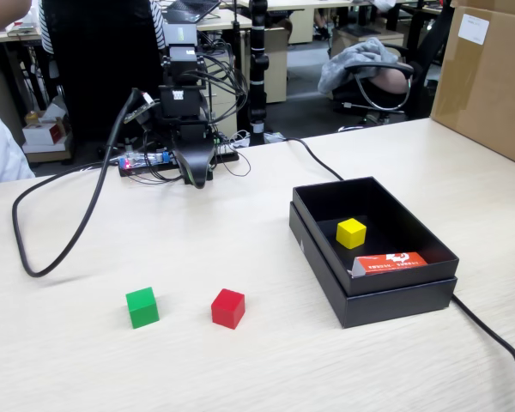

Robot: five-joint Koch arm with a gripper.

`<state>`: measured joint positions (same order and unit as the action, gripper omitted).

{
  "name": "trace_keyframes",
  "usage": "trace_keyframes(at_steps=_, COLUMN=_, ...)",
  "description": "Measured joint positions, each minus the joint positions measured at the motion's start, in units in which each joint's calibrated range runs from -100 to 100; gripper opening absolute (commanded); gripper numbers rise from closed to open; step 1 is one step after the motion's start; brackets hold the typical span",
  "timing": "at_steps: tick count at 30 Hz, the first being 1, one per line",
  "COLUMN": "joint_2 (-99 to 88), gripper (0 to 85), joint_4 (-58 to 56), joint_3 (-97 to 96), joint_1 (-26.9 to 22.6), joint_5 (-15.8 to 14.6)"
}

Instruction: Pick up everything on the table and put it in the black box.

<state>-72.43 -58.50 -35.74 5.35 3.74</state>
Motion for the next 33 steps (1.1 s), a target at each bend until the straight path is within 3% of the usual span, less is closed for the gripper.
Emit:
trace_keyframes(at_steps=5, joint_2=11.52, gripper=50.8, joint_4=-0.08, joint_3=11.32, joint_1=2.64, joint_5=1.12)
trace_keyframes(at_steps=16, joint_2=64.47, gripper=49.2, joint_4=0.85, joint_3=53.58, joint_1=6.30, joint_5=8.06)
trace_keyframes(at_steps=33, joint_2=100.71, gripper=47.6, joint_4=0.85, joint_3=76.13, joint_1=7.86, joint_5=8.89)
